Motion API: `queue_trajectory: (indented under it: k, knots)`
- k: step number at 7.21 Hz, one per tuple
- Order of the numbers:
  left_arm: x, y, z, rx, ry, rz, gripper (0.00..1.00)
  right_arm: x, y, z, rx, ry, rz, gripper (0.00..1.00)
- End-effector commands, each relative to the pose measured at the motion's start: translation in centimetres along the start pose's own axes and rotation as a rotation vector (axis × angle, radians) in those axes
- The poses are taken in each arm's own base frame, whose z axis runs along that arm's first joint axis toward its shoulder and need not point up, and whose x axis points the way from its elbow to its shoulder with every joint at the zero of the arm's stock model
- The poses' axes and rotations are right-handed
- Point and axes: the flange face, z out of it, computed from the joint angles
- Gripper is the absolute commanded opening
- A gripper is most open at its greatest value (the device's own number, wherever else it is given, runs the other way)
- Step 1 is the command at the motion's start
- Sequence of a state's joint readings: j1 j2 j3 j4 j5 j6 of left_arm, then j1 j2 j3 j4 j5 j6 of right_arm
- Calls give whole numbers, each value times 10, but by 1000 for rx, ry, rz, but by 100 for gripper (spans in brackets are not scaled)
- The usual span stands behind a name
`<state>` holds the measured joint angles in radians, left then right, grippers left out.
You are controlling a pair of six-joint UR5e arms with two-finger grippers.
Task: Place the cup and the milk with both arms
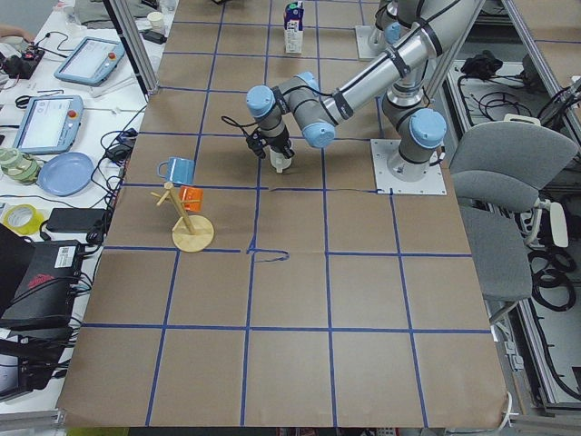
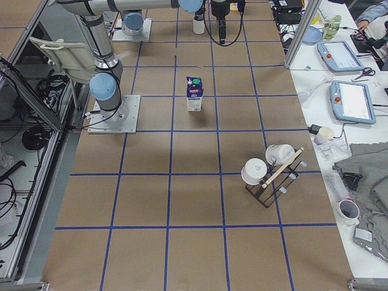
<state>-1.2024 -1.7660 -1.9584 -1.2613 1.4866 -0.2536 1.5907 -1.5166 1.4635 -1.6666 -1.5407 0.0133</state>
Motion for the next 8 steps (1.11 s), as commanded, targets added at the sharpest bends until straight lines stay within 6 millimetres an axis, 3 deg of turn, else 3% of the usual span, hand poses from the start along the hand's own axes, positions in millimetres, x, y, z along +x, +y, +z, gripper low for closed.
queue_trajectory:
  k: [1,3,4,5,7,8]
  knots:
    - [24,-12,-55,84,34,-43,0,-1,0,0,0,-5,-1,100]
    - [76,-6,-108,109,41,-34,0,-1,-1,2,-3,-5,-1,100]
    - [94,-7,-113,111,44,-32,0,-1,-1,2,-3,-5,-1,100]
    - [120,1,-109,113,40,-34,0,0,-1,3,-3,-4,-1,100]
    - [209,34,-99,103,74,-91,0,0,-2,5,-6,-4,-1,100]
    - [244,42,-83,91,95,-114,0,0,-2,4,-5,-4,-1,100]
